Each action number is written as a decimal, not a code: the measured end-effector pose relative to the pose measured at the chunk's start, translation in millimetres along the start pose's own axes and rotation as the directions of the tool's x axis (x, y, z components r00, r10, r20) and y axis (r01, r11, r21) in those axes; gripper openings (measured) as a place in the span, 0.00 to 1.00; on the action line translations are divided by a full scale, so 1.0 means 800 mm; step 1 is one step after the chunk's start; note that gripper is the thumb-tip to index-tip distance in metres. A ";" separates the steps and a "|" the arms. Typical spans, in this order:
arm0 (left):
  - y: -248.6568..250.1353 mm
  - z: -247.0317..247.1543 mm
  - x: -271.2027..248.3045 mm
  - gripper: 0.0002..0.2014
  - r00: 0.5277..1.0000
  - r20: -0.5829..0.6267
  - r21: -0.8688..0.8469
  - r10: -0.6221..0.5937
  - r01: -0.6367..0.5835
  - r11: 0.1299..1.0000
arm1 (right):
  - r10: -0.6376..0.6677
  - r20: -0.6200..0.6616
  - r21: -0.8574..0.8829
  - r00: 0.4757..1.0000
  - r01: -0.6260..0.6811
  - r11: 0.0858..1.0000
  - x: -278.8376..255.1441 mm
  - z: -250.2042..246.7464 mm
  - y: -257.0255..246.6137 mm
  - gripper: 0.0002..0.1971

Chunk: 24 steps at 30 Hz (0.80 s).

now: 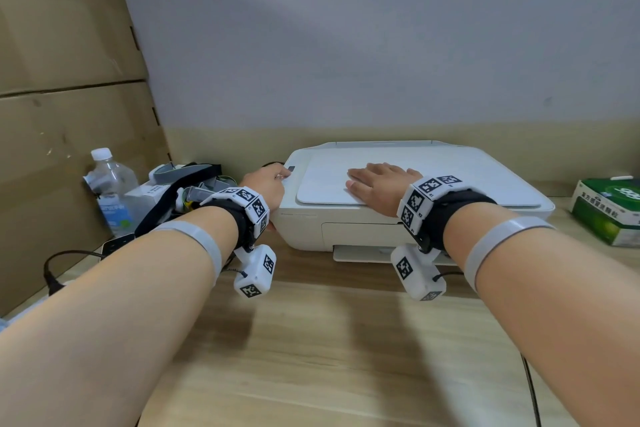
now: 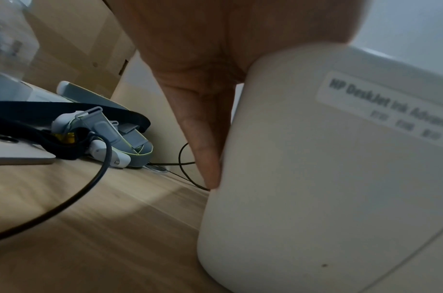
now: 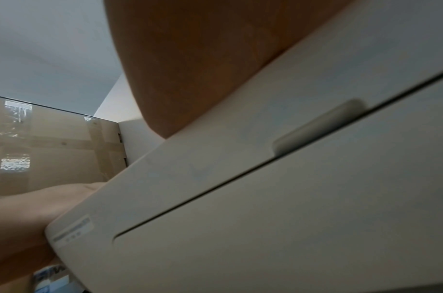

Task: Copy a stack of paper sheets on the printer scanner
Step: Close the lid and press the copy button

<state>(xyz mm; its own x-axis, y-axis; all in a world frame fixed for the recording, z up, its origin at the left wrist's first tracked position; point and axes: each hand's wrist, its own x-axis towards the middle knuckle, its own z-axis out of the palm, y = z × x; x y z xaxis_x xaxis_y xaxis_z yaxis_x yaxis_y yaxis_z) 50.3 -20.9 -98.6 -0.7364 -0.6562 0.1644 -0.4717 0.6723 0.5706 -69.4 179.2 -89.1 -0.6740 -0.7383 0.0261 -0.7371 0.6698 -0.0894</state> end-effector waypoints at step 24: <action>-0.003 0.005 0.010 0.18 0.999 -0.051 0.094 -0.004 0.009 0.995 | 0.001 -0.020 -0.003 1.000 -0.001 1.000 -0.007 -0.002 -0.002 0.29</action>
<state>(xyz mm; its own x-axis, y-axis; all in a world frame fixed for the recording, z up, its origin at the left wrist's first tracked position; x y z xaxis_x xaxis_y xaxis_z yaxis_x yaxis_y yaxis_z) 43.5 -26.5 -102.3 -0.7086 -0.6757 0.2032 -0.5219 0.6957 0.4935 -64.5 181.9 -87.5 -0.6759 -0.7356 0.0455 -0.7363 0.6711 -0.0868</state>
